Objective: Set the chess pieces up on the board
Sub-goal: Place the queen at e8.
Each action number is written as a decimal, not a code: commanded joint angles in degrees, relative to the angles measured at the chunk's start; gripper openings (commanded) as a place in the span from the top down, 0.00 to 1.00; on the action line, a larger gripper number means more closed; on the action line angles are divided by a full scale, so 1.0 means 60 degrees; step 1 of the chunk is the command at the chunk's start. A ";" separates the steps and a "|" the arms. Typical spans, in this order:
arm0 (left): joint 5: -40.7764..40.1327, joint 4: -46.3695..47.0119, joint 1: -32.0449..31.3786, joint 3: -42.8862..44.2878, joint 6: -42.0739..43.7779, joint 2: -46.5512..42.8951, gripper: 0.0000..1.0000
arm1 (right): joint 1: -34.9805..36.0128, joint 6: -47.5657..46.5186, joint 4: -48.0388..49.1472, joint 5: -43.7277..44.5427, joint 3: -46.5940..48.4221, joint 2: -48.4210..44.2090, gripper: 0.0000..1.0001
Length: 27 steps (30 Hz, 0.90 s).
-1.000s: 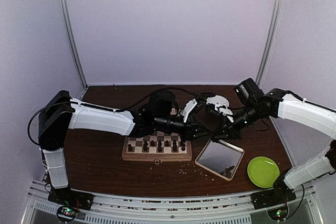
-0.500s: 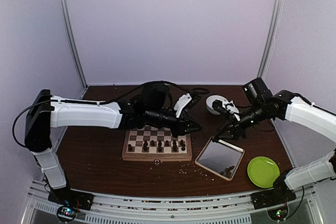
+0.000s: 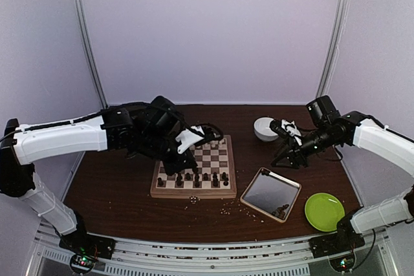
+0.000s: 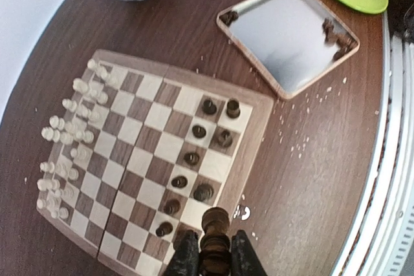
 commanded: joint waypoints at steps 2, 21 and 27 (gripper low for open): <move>-0.0534 -0.0618 0.0265 -0.0332 -0.0146 0.0332 0.90 | -0.0043 -0.0200 -0.0221 -0.0008 -0.0010 0.0183 0.59; 0.0154 0.0032 0.0917 -0.0291 -0.0636 0.1843 0.91 | -0.0146 -0.0417 -0.0395 0.0023 -0.0084 0.0287 0.60; 0.0331 0.0185 0.0925 -0.0246 -0.0592 0.2118 0.90 | -0.0158 -0.0465 -0.0452 -0.0006 -0.0050 0.0442 0.60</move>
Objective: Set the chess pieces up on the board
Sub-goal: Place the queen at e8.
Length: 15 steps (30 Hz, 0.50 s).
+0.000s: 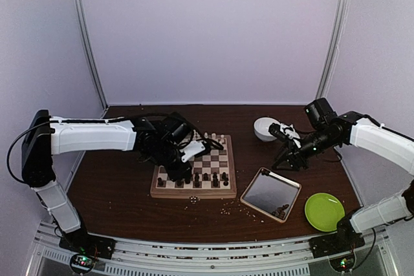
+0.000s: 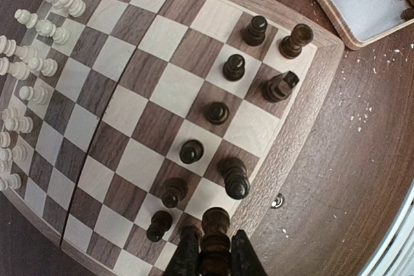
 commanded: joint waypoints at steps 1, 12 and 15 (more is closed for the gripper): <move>0.0301 0.0465 0.0043 0.0007 -0.0023 0.0218 0.90 | -0.0062 -0.0131 -0.0134 -0.0013 -0.0039 0.0118 0.60; 0.0207 0.0520 0.0043 -0.0040 0.0040 0.0479 0.90 | -0.0064 -0.0178 -0.0176 -0.0032 -0.0027 0.0230 0.60; 0.0178 0.0532 0.0043 -0.0033 0.0039 0.0540 0.90 | -0.0063 -0.0192 -0.0191 -0.0038 -0.0008 0.0252 0.60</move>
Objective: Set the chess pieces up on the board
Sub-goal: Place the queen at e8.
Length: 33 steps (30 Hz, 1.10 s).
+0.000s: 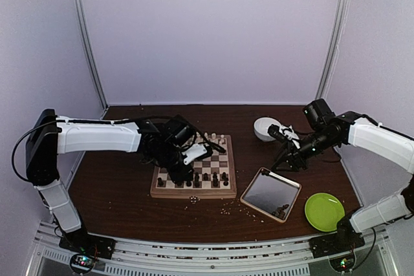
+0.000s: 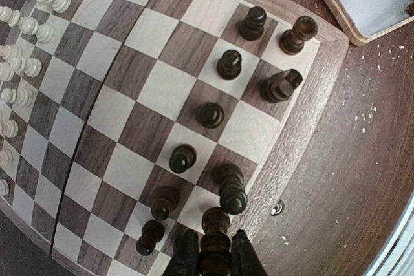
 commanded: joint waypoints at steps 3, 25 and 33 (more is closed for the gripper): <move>0.0029 0.0375 0.0043 -0.0033 0.0018 0.0186 0.90 | -0.0055 -0.0178 -0.0145 -0.0039 -0.0024 0.0085 0.60; -0.0308 0.0369 0.0043 -0.0052 -0.0011 0.0321 0.82 | -0.0070 -0.0207 -0.0222 -0.0068 0.0008 0.0162 0.60; -0.0329 0.0236 0.0043 0.0034 -0.0049 0.0332 0.73 | -0.0070 -0.0220 -0.0255 -0.0082 0.0017 0.0151 0.60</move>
